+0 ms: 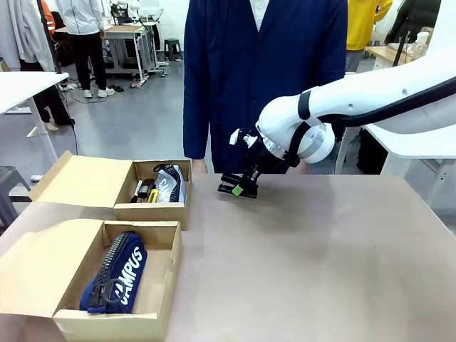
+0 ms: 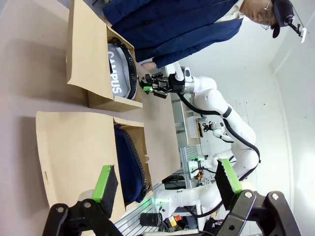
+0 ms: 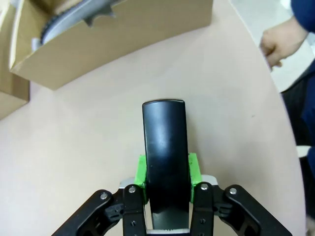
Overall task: Place items inside the box.
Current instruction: Pick up a Pencil pouch or Stapler and place it inside the Mailer Box closest to the robot.
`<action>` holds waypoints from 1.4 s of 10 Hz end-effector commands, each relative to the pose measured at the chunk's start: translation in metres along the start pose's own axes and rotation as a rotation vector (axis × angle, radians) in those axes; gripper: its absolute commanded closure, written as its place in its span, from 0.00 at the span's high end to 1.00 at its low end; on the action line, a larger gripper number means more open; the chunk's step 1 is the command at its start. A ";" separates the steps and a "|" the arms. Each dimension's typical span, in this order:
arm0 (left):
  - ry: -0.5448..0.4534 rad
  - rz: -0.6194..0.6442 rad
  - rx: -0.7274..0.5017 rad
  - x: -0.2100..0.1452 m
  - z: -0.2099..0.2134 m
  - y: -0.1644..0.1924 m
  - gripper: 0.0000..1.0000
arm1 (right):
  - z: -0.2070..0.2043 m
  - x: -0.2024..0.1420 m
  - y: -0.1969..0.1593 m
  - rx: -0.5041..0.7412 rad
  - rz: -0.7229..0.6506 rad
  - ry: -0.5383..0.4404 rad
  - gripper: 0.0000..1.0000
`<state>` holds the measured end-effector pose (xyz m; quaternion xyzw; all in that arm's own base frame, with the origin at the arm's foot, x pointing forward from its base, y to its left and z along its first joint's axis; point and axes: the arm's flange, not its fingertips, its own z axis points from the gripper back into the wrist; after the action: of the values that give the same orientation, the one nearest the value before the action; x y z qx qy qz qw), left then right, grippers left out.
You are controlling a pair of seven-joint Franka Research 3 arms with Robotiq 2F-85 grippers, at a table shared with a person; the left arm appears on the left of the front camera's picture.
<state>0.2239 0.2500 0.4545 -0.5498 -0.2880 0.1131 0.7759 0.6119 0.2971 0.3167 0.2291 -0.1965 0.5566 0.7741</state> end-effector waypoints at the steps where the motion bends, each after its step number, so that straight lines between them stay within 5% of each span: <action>1: -0.010 -0.017 -0.021 0.000 0.000 -0.001 1.00 | 0.052 -0.005 0.053 0.040 -0.214 0.004 0.00; 4: -0.010 -0.017 -0.021 0.000 0.000 -0.001 1.00 | 0.149 -0.043 0.181 0.140 -0.393 0.083 0.00; 7: -0.010 -0.017 -0.021 0.000 0.000 -0.001 1.00 | 0.213 -0.101 0.300 0.017 -0.437 0.136 0.00; 8: -0.010 -0.017 -0.021 0.000 0.000 -0.001 1.00 | 0.230 -0.120 0.314 -0.022 -0.545 0.121 0.00; 9: -0.010 -0.017 -0.021 0.000 0.000 -0.001 1.00 | 0.235 -0.129 0.309 -0.068 -0.591 0.097 0.32; 10: -0.010 -0.017 -0.021 0.000 0.000 -0.001 1.00 | 0.197 -0.107 0.283 0.080 -0.446 0.104 0.32; 11: -0.010 -0.017 -0.021 0.000 0.000 -0.001 1.00 | 0.222 -0.115 0.297 0.009 -0.506 0.089 0.32; 12: -0.010 -0.017 -0.021 0.000 0.000 -0.001 1.00 | 0.199 -0.116 0.249 0.104 -0.762 0.025 0.36; 14: -0.010 -0.017 -0.021 0.000 0.000 -0.001 1.00 | 0.154 -0.067 0.235 0.196 -0.762 -0.085 0.36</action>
<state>0.2235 0.2500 0.4544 -0.5499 -0.2885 0.1135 0.7756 0.3317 0.1784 0.4282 0.3253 -0.0493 0.2650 0.9064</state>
